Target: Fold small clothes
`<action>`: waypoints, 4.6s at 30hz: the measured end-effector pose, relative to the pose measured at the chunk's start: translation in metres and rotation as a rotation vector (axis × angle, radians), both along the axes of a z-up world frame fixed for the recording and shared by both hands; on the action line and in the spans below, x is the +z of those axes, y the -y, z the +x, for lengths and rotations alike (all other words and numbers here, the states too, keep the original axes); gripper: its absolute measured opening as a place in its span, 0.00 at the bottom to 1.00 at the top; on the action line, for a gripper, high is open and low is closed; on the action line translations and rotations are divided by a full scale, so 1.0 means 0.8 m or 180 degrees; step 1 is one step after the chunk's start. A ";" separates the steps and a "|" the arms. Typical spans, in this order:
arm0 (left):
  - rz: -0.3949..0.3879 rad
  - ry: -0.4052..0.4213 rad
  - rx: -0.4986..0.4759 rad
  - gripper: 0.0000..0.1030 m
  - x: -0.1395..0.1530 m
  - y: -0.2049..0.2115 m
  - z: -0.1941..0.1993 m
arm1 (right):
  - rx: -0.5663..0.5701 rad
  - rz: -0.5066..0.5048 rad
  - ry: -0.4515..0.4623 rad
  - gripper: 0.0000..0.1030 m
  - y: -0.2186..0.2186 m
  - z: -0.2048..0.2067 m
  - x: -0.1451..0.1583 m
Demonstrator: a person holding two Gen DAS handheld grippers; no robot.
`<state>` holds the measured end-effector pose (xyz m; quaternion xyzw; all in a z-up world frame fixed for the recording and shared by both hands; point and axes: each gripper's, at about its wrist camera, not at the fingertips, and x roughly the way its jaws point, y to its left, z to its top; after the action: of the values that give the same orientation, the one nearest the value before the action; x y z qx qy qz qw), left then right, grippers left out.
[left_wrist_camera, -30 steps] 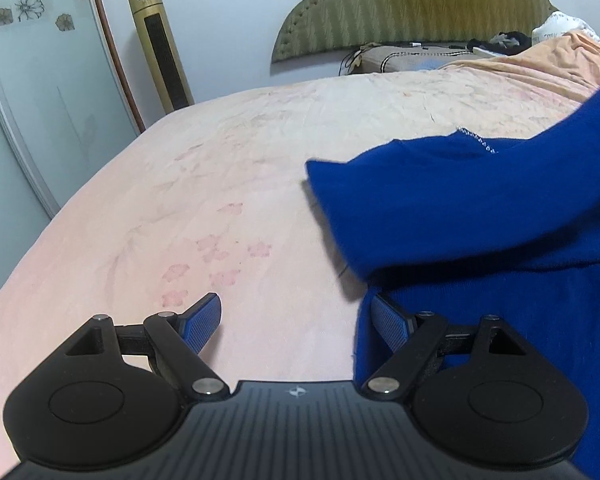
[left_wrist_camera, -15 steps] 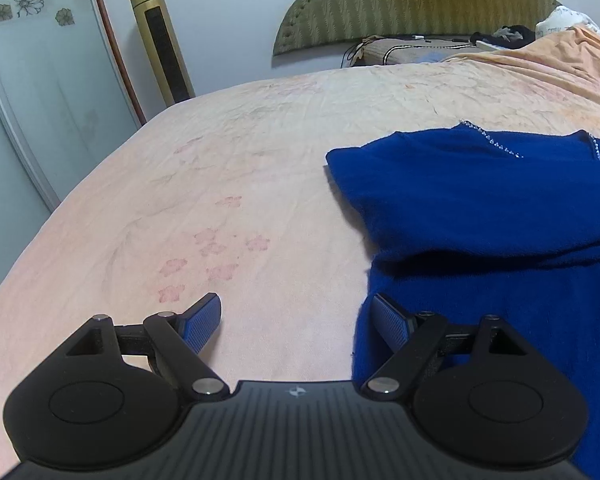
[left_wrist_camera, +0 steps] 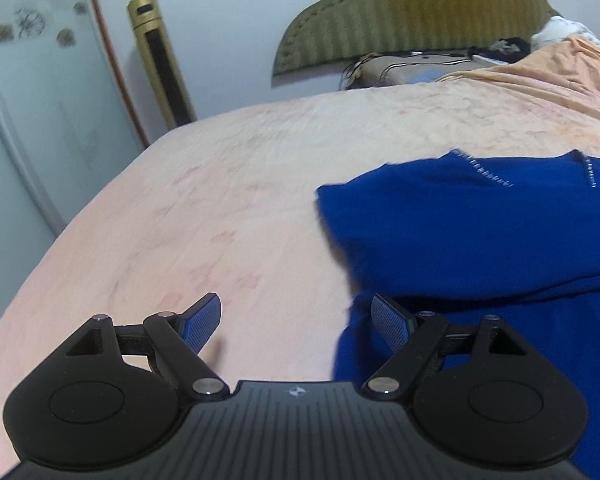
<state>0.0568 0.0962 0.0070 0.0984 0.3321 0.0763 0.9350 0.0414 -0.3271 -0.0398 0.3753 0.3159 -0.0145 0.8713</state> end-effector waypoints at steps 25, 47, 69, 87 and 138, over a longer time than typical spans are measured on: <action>-0.0663 -0.0086 -0.0010 0.81 -0.007 -0.006 0.042 | -0.0153 -0.0352 0.0038 0.29 -0.010 -0.024 0.015; -0.0664 -0.0373 -0.0024 0.81 -0.021 0.016 0.014 | 0.0870 -0.1862 0.0253 0.79 -0.143 -0.079 0.064; -0.0416 -0.0077 0.0104 0.98 -0.046 0.040 -0.013 | 0.1346 -0.2192 0.0094 1.00 -0.185 -0.115 0.013; -0.0659 -0.0072 0.0111 0.99 -0.049 0.027 -0.014 | 0.1343 -0.2161 0.0108 1.00 -0.184 -0.117 0.013; -0.1664 -0.0440 -0.1052 0.98 -0.031 -0.063 -0.124 | 0.1047 -0.1694 -0.0050 0.85 -0.053 -0.258 0.027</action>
<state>-0.0421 0.1469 -0.0181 -0.0877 0.3827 -0.1715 0.9036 -0.1651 -0.2844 -0.0179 0.0778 0.3642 0.0417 0.9271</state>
